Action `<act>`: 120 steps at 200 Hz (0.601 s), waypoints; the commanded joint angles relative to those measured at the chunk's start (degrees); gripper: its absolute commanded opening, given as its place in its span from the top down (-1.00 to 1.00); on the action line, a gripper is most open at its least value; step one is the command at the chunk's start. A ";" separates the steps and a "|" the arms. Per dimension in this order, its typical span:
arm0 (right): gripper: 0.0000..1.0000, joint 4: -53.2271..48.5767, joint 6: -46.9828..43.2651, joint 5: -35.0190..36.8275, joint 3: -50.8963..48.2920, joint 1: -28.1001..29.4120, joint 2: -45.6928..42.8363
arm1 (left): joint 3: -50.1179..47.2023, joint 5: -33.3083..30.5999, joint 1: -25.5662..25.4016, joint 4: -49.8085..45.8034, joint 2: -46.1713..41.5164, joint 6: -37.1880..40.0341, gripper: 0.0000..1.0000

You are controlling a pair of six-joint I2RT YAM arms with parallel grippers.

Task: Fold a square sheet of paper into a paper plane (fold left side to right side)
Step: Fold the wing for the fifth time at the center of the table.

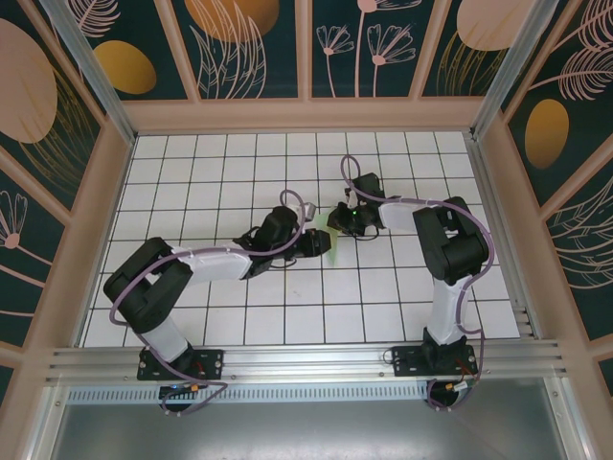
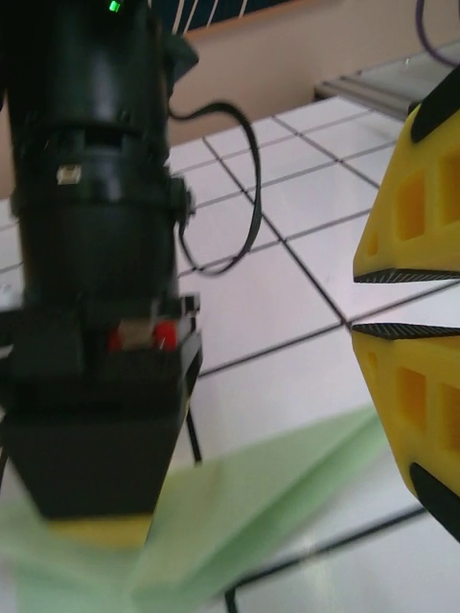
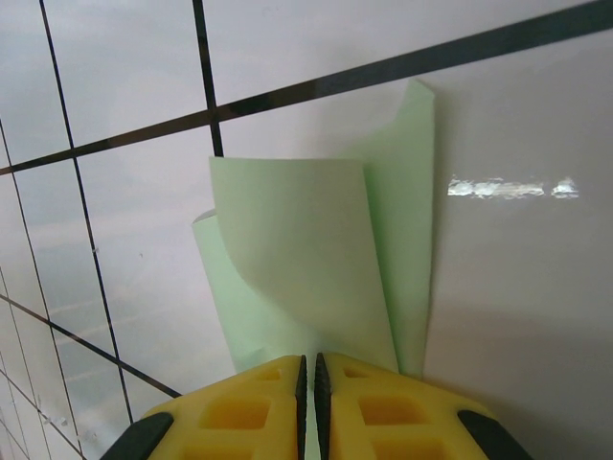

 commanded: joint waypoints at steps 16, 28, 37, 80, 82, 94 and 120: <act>0.66 -5.44 -0.01 4.48 -1.79 0.20 0.94 | 2.70 0.70 -0.65 4.49 7.18 -4.19 0.58; 0.66 -5.43 -0.08 4.40 -1.76 0.16 0.93 | 2.87 0.49 -0.58 5.02 8.96 -4.62 0.58; 0.66 -5.50 -0.10 4.38 -1.83 0.18 0.91 | 3.15 0.53 -0.62 5.32 10.10 -4.71 0.58; 0.66 -5.59 -0.25 4.30 -1.55 0.25 0.84 | 4.19 -0.07 -0.60 4.79 12.77 -4.35 0.58; 0.66 -5.65 -0.29 4.33 -1.50 0.25 0.86 | 4.22 -0.23 -0.64 4.41 12.89 -4.19 0.58; 0.66 -5.92 -0.38 4.46 -1.30 0.25 0.70 | 4.50 -0.77 -0.64 2.63 13.79 -3.62 0.58; 0.66 -6.27 -0.55 4.66 -0.86 0.29 0.63 | 4.19 -0.64 -1.17 2.39 16.80 -4.36 0.59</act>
